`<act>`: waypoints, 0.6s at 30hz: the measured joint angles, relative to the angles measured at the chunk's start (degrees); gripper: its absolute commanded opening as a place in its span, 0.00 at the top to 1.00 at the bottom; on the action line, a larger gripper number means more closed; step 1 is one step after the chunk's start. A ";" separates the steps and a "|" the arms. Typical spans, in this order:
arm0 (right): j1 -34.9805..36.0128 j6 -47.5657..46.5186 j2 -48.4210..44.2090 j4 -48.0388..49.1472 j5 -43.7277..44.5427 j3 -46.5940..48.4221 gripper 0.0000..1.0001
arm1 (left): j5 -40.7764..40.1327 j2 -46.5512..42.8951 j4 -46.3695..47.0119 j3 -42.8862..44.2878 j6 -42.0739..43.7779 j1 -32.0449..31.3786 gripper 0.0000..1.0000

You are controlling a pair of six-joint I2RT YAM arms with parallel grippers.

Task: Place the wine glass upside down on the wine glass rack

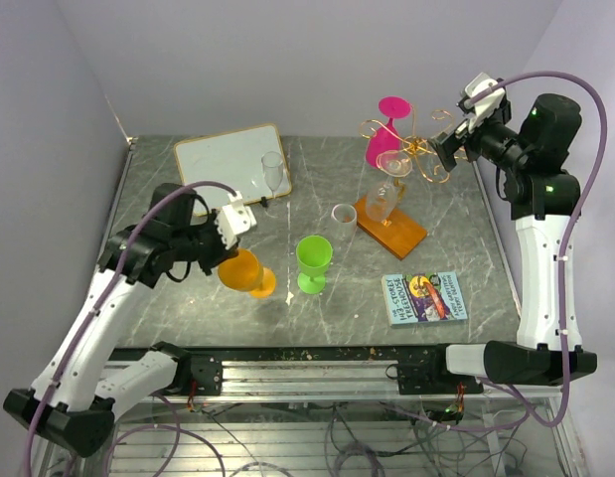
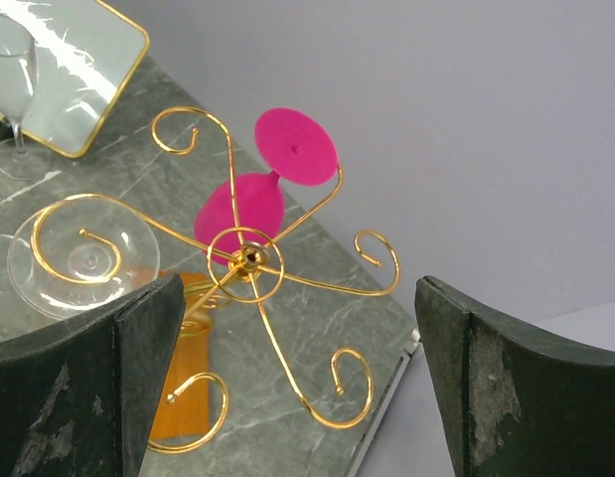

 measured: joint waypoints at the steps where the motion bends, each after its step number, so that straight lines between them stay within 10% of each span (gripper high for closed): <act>1: -0.11 -0.26 0.00 -0.20 -0.24 0.00 0.00 | 0.57 -0.70 0.02 0.39 -0.63 1.11 0.93; 18: -1.44 -3.17 0.87 -6.08 -11.76 4.79 0.00 | -3.85 -7.74 1.88 8.31 -8.50 5.11 0.93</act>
